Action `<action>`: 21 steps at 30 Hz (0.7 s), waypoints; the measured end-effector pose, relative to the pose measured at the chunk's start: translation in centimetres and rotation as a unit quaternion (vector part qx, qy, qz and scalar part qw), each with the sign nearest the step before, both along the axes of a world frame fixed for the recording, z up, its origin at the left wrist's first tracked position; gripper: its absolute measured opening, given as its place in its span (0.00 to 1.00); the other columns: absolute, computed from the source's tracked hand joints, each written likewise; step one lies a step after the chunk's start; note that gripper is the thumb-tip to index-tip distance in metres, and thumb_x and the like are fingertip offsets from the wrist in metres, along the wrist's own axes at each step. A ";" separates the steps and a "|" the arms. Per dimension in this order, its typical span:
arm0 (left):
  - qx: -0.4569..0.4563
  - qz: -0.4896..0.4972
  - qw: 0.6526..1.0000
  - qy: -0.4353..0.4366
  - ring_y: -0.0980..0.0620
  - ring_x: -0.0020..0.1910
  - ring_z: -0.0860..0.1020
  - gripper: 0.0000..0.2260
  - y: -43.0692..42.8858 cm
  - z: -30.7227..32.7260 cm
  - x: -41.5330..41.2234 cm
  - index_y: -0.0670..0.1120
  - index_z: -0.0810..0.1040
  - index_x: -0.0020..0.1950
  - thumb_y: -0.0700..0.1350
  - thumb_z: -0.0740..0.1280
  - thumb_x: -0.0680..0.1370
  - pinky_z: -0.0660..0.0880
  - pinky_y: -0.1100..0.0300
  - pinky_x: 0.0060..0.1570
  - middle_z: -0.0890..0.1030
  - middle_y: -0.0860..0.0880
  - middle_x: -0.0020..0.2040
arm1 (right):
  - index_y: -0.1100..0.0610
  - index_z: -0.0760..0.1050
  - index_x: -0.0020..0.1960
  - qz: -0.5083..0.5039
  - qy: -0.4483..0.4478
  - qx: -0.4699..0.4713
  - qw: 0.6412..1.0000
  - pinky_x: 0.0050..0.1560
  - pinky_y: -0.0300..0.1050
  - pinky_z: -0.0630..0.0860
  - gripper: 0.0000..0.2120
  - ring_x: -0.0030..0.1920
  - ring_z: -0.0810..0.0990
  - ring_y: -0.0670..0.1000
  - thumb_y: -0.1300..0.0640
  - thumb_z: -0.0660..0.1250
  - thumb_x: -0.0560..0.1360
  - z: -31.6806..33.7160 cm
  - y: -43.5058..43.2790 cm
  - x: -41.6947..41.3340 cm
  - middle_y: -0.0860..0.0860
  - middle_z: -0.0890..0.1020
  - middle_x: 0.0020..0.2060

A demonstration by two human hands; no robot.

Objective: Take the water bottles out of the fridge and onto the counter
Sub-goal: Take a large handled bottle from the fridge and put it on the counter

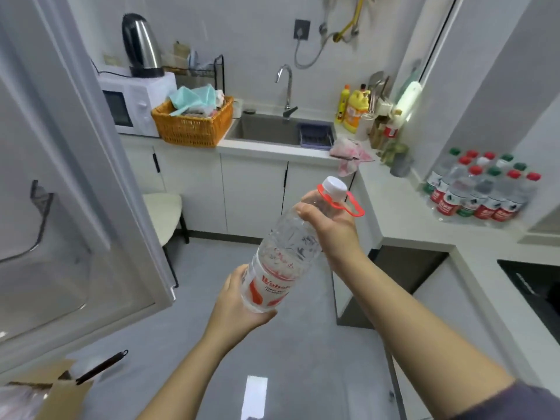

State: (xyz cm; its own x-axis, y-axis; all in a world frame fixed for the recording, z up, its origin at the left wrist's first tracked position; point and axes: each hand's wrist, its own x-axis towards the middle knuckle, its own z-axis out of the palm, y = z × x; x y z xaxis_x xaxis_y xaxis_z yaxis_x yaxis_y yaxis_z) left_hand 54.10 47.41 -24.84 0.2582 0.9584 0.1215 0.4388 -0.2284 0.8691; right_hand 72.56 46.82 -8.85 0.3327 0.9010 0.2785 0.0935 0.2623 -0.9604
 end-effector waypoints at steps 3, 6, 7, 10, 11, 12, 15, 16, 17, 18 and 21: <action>-0.002 -0.037 0.999 -0.001 0.67 0.55 0.74 0.37 1.6 0.0 2.9 0.70 0.65 0.59 0.57 0.79 0.56 0.72 0.76 0.40 0.73 0.69 0.55 | 0.49 0.78 0.38 -0.038 -0.005 -0.004 0.999 0.48 0.41 0.75 0.04 0.42 0.80 0.44 0.53 0.72 0.65 -0.1 0.6 2.8 0.44 0.81 0.36; -0.009 -0.066 0.998 0.002 0.66 0.54 0.75 0.37 2.9 -0.2 5.8 0.67 0.66 0.60 0.57 0.79 0.56 0.71 0.76 0.38 0.74 0.67 0.54 | 0.50 0.78 0.39 -0.066 -0.018 -0.010 0.998 0.49 0.43 0.74 0.04 0.43 0.79 0.45 0.53 0.72 0.66 -0.1 0.9 5.4 0.44 0.80 0.37; -0.012 -0.075 0.997 0.001 0.66 0.53 0.75 0.37 3.3 -0.3 6.7 0.67 0.66 0.60 0.58 0.79 0.56 0.71 0.77 0.38 0.74 0.66 0.54 | 0.50 0.77 0.38 -0.075 -0.021 -0.011 0.997 0.50 0.43 0.73 0.04 0.43 0.79 0.45 0.53 0.72 0.66 -0.1 1.1 6.3 0.44 0.80 0.37; -0.018 -0.105 0.994 -0.005 0.65 0.53 0.76 0.38 4.5 -0.4 9.6 0.66 0.66 0.61 0.57 0.79 0.56 0.72 0.76 0.39 0.75 0.65 0.54 | 0.46 0.77 0.34 -0.104 -0.024 -0.027 0.994 0.51 0.45 0.75 0.04 0.43 0.80 0.45 0.50 0.72 0.66 -0.1 1.4 9.1 0.42 0.79 0.35; -0.017 -0.114 0.993 -0.008 0.64 0.54 0.76 0.38 4.8 -0.5 10.4 0.66 0.66 0.61 0.57 0.79 0.56 0.72 0.75 0.40 0.75 0.65 0.55 | 0.45 0.77 0.33 -0.111 -0.022 -0.033 0.993 0.50 0.45 0.75 0.05 0.43 0.80 0.44 0.49 0.72 0.65 -0.1 1.4 9.9 0.41 0.80 0.34; -0.015 -0.122 0.992 -0.012 0.63 0.54 0.76 0.38 5.2 -0.5 11.5 0.67 0.66 0.61 0.56 0.79 0.56 0.73 0.74 0.41 0.75 0.64 0.55 | 0.44 0.77 0.32 -0.117 -0.018 -0.033 0.992 0.49 0.44 0.74 0.05 0.42 0.80 0.42 0.49 0.72 0.65 -0.1 1.5 11.0 0.41 0.80 0.34; -0.008 -0.145 0.989 -0.019 0.61 0.55 0.77 0.39 6.3 -0.4 14.7 0.68 0.65 0.62 0.56 0.80 0.56 0.77 0.71 0.44 0.75 0.63 0.56 | 0.45 0.78 0.32 -0.134 -0.010 -0.023 0.991 0.49 0.40 0.73 0.04 0.40 0.80 0.41 0.49 0.72 0.64 0.0 1.9 14.1 0.42 0.80 0.33; -0.005 -0.152 0.988 -0.020 0.59 0.55 0.77 0.40 6.6 -0.4 16.1 0.67 0.65 0.63 0.56 0.80 0.56 0.78 0.68 0.46 0.75 0.62 0.57 | 0.46 0.78 0.32 -0.139 -0.009 -0.022 0.990 0.49 0.40 0.73 0.04 0.40 0.80 0.41 0.48 0.72 0.62 0.0 2.0 15.4 0.42 0.80 0.34; -0.003 -0.159 0.987 -0.022 0.58 0.56 0.77 0.40 7.0 -0.4 17.4 0.66 0.65 0.63 0.56 0.80 0.56 0.80 0.64 0.47 0.75 0.62 0.57 | 0.45 0.79 0.32 -0.146 -0.013 -0.021 0.989 0.50 0.41 0.74 0.04 0.42 0.80 0.43 0.47 0.72 0.61 -0.1 2.2 16.8 0.42 0.81 0.34; 0.001 -0.166 0.986 -0.024 0.58 0.56 0.77 0.40 7.3 -0.4 18.9 0.66 0.65 0.63 0.56 0.80 0.56 0.81 0.62 0.48 0.75 0.62 0.57 | 0.45 0.79 0.33 -0.154 -0.015 -0.020 0.988 0.52 0.44 0.76 0.04 0.43 0.80 0.45 0.46 0.72 0.61 -0.1 2.4 18.2 0.42 0.81 0.35; 0.012 -0.181 0.983 -0.028 0.59 0.56 0.77 0.39 8.2 -0.3 23.7 0.72 0.63 0.60 0.56 0.81 0.56 0.81 0.61 0.49 0.74 0.63 0.56 | 0.42 0.81 0.33 -0.169 -0.017 -0.012 0.985 0.53 0.45 0.75 0.03 0.43 0.81 0.44 0.50 0.72 0.64 -0.2 2.9 22.8 0.41 0.82 0.35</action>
